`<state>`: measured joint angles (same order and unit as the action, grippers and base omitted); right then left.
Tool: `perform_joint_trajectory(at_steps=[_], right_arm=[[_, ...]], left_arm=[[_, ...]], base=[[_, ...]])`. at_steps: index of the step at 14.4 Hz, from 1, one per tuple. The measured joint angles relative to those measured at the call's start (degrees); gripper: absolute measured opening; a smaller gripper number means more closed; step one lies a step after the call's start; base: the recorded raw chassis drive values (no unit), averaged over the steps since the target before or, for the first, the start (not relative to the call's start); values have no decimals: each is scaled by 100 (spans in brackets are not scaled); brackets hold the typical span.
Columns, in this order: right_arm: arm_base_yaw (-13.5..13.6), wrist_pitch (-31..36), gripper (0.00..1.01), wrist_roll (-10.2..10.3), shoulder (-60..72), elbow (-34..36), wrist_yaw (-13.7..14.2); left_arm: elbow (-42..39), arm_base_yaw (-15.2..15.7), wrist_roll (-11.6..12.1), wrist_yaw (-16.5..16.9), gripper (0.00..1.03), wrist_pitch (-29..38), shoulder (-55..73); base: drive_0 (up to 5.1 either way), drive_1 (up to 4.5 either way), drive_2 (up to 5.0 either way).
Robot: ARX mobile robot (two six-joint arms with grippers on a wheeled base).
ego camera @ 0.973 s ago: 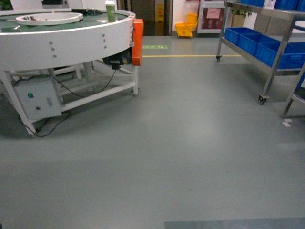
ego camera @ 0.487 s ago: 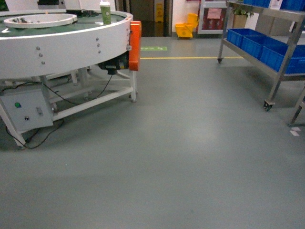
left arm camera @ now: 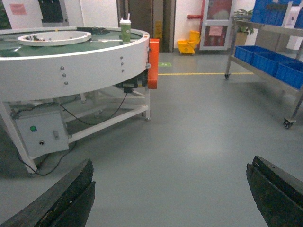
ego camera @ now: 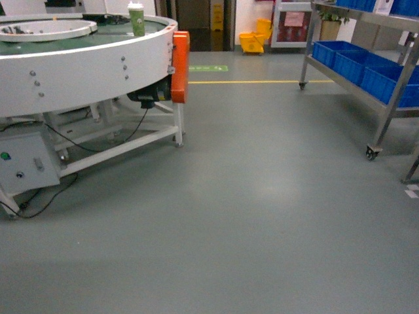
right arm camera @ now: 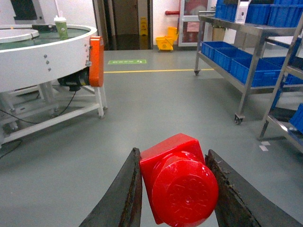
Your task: Pick red block from blue box to shelf
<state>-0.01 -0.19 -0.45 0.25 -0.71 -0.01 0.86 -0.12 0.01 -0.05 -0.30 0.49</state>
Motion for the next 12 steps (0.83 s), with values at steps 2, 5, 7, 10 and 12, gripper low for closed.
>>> perform_joint_trajectory(at_steps=[2, 5, 7, 10, 12], right_arm=[[0, -15, 32, 0, 0, 0, 0], [0, -7, 32, 0, 0, 0, 0], [0, 0, 32, 0, 0, 0, 0], [0, 4, 31, 0, 0, 0, 0], [0, -4, 31, 0, 0, 0, 0]], left_arm=[[0, 0, 0, 2, 98, -4, 0], [0, 0, 0, 4, 98, 11, 0], [0, 0, 0, 0, 98, 11, 0], [0, 0, 0, 0, 98, 4, 0], [0, 0, 2, 4, 98, 7, 0]], base=[[12, 417, -393], [1, 409, -406], [3, 415, -409], [3, 420, -414], [3, 435, -430]])
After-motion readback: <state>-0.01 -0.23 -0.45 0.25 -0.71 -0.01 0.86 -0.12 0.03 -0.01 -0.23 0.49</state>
